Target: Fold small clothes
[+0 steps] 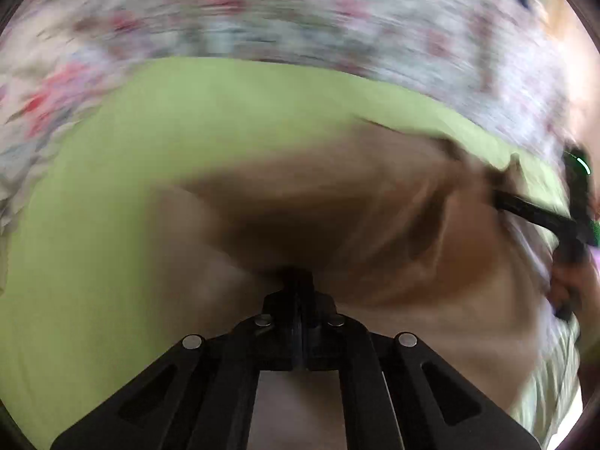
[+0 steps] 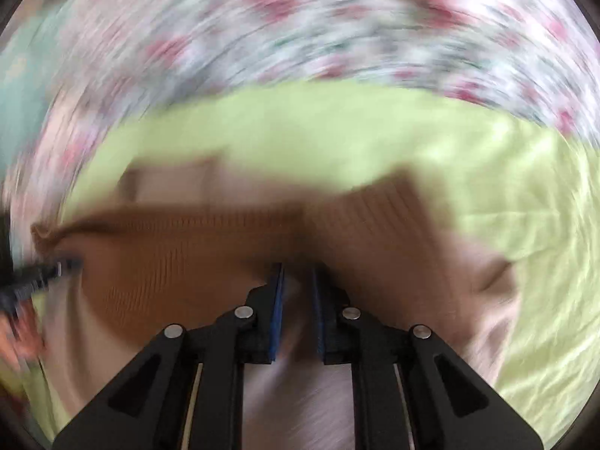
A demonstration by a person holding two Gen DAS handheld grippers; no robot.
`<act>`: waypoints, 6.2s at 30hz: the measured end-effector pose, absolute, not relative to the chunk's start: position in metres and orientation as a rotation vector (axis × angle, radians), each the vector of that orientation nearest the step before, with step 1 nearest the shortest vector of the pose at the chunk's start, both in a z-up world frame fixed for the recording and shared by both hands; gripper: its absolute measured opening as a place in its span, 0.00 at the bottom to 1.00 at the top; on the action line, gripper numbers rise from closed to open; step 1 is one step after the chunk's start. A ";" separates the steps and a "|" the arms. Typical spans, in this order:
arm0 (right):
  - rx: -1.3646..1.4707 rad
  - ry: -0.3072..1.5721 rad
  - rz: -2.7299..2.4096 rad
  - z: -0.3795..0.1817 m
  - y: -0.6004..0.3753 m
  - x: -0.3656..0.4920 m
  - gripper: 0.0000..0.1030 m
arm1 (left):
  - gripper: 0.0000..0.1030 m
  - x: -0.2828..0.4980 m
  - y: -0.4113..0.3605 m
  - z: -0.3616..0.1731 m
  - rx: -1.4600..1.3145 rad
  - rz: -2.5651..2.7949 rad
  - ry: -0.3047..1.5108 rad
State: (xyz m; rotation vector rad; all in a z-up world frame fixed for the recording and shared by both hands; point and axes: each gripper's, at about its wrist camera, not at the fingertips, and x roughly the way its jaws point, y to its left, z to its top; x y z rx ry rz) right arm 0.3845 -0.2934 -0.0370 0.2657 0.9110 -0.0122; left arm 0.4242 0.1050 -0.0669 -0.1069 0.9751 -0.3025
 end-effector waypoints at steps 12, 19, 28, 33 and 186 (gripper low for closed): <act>0.362 0.791 0.218 0.004 -0.259 0.305 0.16 | 0.06 0.354 0.119 -0.042 -0.342 -0.342 0.853; 0.129 1.108 0.512 -0.040 -0.154 0.341 0.16 | 0.16 0.295 0.103 -0.060 -0.308 -0.333 0.877; 0.335 0.891 0.128 -0.027 -0.213 0.395 0.14 | 0.01 0.291 0.172 -0.074 -0.421 -0.183 0.893; 0.336 0.822 0.224 0.000 -0.221 0.318 0.32 | 0.14 0.267 0.183 -0.070 -0.448 -0.149 0.897; 0.653 0.858 0.383 -0.007 -0.264 0.205 0.30 | 0.45 0.258 0.009 -0.012 -0.284 -0.658 0.922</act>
